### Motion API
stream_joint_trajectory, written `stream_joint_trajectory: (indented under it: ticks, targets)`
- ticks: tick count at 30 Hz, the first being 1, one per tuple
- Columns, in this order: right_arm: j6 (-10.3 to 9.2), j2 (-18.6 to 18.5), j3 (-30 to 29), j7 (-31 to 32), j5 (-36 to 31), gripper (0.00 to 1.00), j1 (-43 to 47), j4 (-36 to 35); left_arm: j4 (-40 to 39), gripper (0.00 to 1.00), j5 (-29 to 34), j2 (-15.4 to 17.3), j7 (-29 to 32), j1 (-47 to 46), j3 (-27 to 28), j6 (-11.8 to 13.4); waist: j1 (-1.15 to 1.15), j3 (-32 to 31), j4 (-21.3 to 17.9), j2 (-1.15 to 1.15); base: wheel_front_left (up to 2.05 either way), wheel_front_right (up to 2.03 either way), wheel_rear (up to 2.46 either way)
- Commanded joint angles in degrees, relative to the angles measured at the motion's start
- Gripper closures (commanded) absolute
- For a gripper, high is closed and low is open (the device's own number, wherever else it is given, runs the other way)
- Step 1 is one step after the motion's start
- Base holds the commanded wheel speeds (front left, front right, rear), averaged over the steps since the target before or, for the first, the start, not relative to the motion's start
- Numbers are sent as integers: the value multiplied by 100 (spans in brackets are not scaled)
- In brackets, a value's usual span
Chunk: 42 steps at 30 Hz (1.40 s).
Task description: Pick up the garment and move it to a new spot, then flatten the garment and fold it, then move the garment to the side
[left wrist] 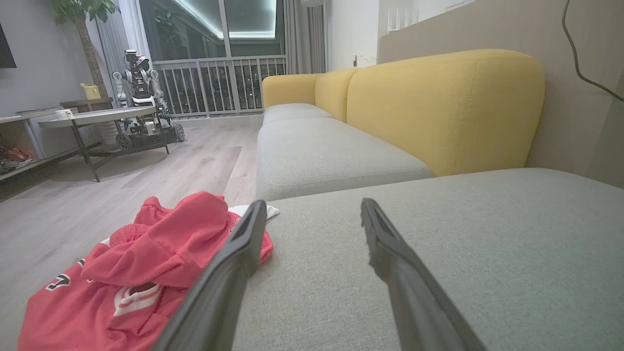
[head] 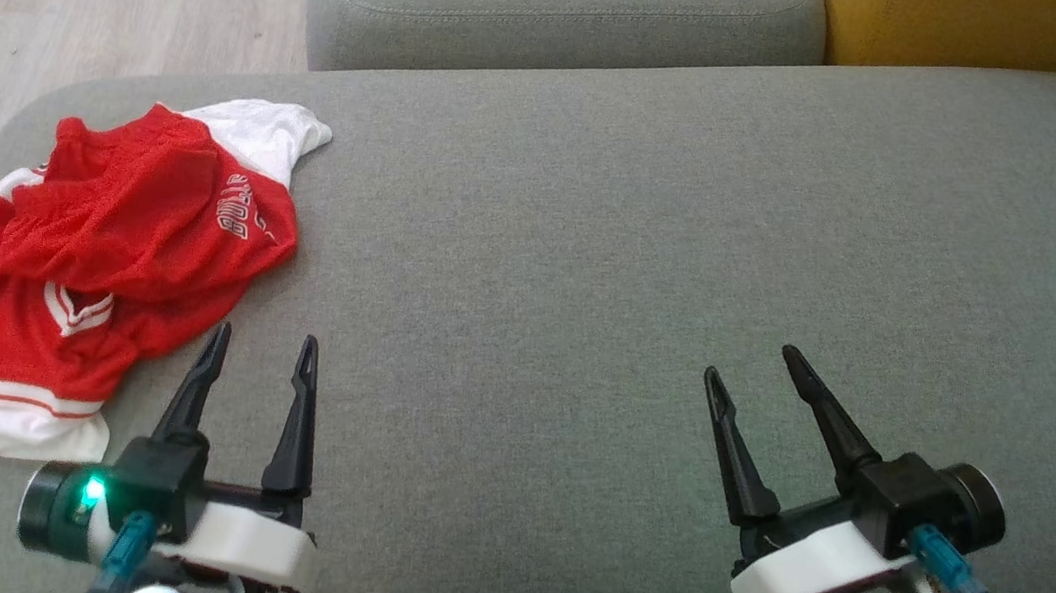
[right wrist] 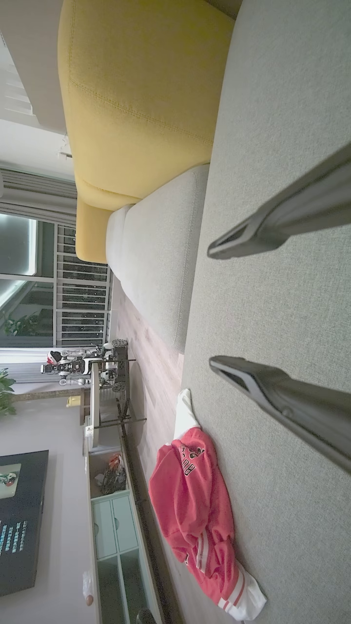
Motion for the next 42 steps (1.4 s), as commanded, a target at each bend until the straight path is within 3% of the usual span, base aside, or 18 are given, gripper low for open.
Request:
stream_joint_trajectory:
  ticks: [1, 9, 32, 42]
  targets:
    - [-1, -39, 135, -59, -28, 0, -272, -184, -143, 0, 5, -1, -51, -132, 211, -16, 0, -1, 6, 0, 0, 0, 0]
    - [-1, -39, 83, -59, -91, 0, -192, -205, -174, 0, -29, -43, -51, -69, 361, 23, 0, 16, 275, 0, 0, 0, 0]
    - [-1, -39, 224, -59, -98, 0, 136, -148, -424, 0, -20, -102, -51, 265, 494, 45, 0, -125, 2086, 0, 0, 0, 0]
    - [-1, -39, 189, -59, -66, 0, 176, -125, -521, 0, 87, -106, -51, 299, 450, 59, 0, -70, 2504, 0, 0, 0, 0]
